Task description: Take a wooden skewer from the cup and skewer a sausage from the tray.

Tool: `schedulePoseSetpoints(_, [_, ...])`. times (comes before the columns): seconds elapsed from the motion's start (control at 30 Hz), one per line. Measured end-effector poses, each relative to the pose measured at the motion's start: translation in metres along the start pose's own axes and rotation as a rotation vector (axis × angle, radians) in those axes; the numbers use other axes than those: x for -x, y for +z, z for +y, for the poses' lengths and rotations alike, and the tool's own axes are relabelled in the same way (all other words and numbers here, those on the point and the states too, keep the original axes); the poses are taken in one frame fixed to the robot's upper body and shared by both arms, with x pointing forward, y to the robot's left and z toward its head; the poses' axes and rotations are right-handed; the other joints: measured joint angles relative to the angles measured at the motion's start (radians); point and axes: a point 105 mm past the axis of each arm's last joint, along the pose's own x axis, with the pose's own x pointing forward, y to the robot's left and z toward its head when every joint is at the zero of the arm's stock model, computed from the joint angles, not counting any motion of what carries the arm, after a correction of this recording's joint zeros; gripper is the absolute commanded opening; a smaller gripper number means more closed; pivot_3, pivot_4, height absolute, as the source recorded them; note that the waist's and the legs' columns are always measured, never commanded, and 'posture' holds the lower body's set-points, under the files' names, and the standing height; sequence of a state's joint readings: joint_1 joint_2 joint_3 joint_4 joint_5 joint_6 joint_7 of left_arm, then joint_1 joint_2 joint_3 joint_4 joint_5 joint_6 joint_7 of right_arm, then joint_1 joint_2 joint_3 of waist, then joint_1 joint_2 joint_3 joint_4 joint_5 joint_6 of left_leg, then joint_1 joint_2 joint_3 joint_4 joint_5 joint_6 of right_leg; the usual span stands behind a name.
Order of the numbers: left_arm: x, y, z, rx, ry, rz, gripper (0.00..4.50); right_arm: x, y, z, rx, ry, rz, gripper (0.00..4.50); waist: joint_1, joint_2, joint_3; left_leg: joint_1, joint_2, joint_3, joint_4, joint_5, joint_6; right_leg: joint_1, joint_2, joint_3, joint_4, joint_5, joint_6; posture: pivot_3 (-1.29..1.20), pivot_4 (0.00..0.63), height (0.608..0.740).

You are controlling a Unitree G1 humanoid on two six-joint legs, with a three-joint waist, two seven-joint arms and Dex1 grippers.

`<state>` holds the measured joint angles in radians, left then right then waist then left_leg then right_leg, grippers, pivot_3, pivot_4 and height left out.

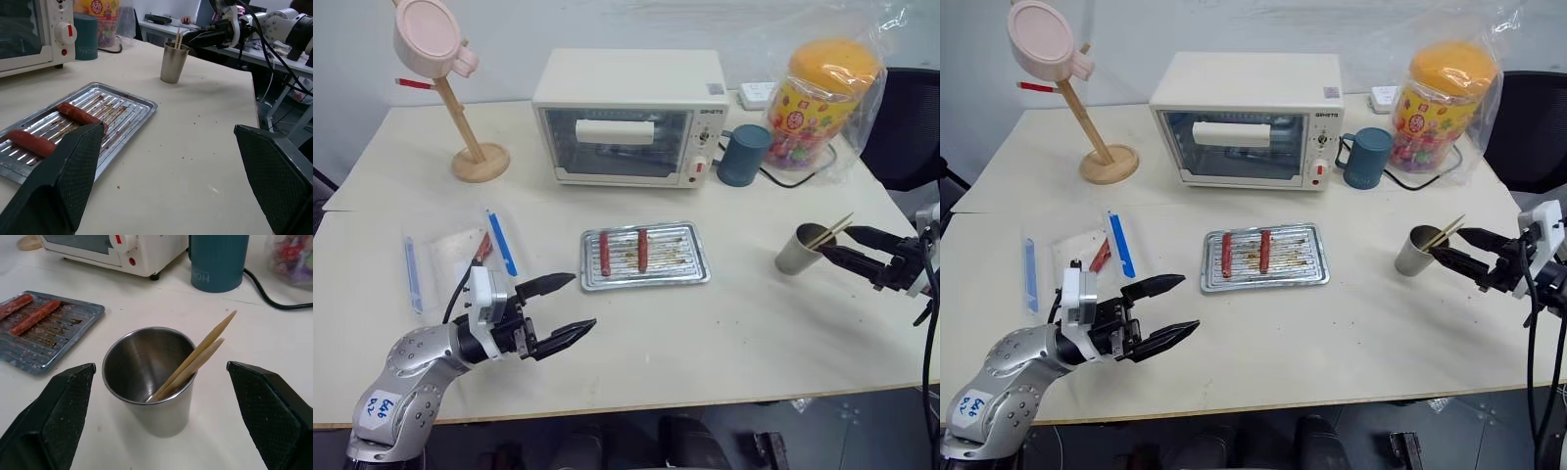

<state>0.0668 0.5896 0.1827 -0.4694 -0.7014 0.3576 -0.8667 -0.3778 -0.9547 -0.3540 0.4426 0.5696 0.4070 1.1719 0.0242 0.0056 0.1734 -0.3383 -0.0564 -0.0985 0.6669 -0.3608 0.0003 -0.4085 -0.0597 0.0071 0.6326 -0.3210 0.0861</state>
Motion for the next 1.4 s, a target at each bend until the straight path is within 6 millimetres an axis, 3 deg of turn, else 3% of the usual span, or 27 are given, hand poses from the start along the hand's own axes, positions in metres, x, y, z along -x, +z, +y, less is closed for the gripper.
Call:
schedulePoseSetpoints(0.27, [-0.001, -0.001, 0.000, -0.001, 0.007, 0.002, 4.47, -0.005, 0.009, 0.015, 0.028, 0.078, 0.017, 4.50, 0.000, 0.000, 0.000, 0.000, 0.000, 0.000, 0.000, 0.000, 0.000, 0.000, 0.000, 0.000, 0.000, 0.000, 0.000, 0.00, 0.150, 0.740])
schedulePoseSetpoints(0.63, [-0.001, -0.002, 0.002, -0.004, 0.019, 0.009, 4.47, -0.005, 0.011, 0.019, 0.005, 0.092, 0.042, 4.50, 0.000, 0.000, 0.000, -0.001, 0.000, 0.000, 0.000, 0.000, 0.000, -0.001, 0.000, 0.000, 0.000, 0.000, 0.000, 0.00, 0.150, 0.740])
schedulePoseSetpoints(0.77, [-0.001, -0.002, 0.002, -0.008, 0.023, 0.006, 4.50, -0.005, 0.014, 0.016, 0.028, 0.083, 0.036, 3.85, 0.000, 0.000, 0.000, -0.001, 0.000, 0.000, 0.000, 0.000, 0.000, -0.001, 0.000, 0.000, 0.000, 0.000, 0.000, 0.00, 0.150, 0.740])
schedulePoseSetpoints(1.23, [-0.001, -0.003, 0.003, -0.020, 0.031, 0.007, 4.50, -0.010, 0.018, 0.010, 0.056, 0.097, 0.024, 0.10, 0.000, 0.000, 0.000, -0.001, 0.000, 0.000, 0.000, 0.000, 0.000, -0.001, 0.000, 0.000, -0.001, 0.000, 0.000, 0.00, 0.150, 0.740])
schedulePoseSetpoints(1.4, [-0.002, -0.004, 0.004, -0.025, 0.033, 0.000, 4.50, -0.009, 0.018, 0.009, 0.065, 0.104, 0.029, 0.02, 0.000, 0.000, 0.000, -0.001, 0.000, 0.000, 0.000, 0.000, 0.000, -0.001, 0.000, 0.000, -0.001, 0.000, 0.000, 0.00, 0.150, 0.740])
